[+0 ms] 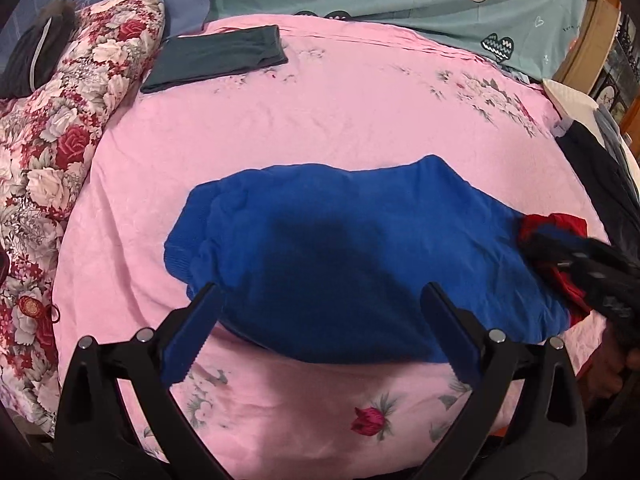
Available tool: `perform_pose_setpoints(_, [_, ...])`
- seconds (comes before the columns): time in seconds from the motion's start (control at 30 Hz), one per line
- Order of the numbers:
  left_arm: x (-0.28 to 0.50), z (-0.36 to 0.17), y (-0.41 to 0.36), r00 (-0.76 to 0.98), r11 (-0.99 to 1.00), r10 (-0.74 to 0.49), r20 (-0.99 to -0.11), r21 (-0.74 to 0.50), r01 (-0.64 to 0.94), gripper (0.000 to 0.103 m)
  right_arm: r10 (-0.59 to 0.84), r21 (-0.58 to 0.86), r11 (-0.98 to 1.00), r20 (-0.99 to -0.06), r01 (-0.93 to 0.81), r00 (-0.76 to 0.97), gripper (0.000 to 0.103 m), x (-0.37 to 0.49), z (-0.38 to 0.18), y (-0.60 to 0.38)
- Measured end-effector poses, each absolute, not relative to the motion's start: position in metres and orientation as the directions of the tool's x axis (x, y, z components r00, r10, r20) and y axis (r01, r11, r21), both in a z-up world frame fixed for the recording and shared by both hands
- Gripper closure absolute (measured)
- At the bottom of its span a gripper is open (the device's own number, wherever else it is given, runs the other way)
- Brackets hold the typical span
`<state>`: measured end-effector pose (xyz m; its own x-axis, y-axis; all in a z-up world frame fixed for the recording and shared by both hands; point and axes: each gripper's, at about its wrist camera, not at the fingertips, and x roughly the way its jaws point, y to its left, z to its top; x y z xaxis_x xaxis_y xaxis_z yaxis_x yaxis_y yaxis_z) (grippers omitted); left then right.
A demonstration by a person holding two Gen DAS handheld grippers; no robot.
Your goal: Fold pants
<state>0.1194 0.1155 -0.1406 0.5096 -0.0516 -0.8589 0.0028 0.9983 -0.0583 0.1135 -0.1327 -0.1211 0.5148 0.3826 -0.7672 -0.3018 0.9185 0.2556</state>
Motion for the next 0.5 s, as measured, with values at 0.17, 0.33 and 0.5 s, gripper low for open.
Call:
perform_pose_setpoints(0.17, [0.123, -0.147, 0.112, 0.492, 0.994, -0.082, -0.867, -0.108, -0.025, 0.002, 0.304, 0.202, 0.947, -0.812, -0.250, 0.497, 0.052, 0.118, -0.142, -0.193])
perform_pose_setpoints(0.33, [0.122, -0.145, 0.113, 0.497, 0.995, -0.081, -0.864, -0.103, -0.018, 0.002, 0.237, 0.127, 0.953, -0.877, -0.275, 0.417, 0.093, 0.130, -0.186, -0.199])
perform_pose_setpoints(0.5, [0.123, -0.147, 0.126, 0.497, 0.990, -0.065, -0.865, -0.117, -0.075, 0.002, 0.319, 0.172, 0.934, -0.800, -0.315, 0.508, 0.094, 0.104, -0.142, -0.191])
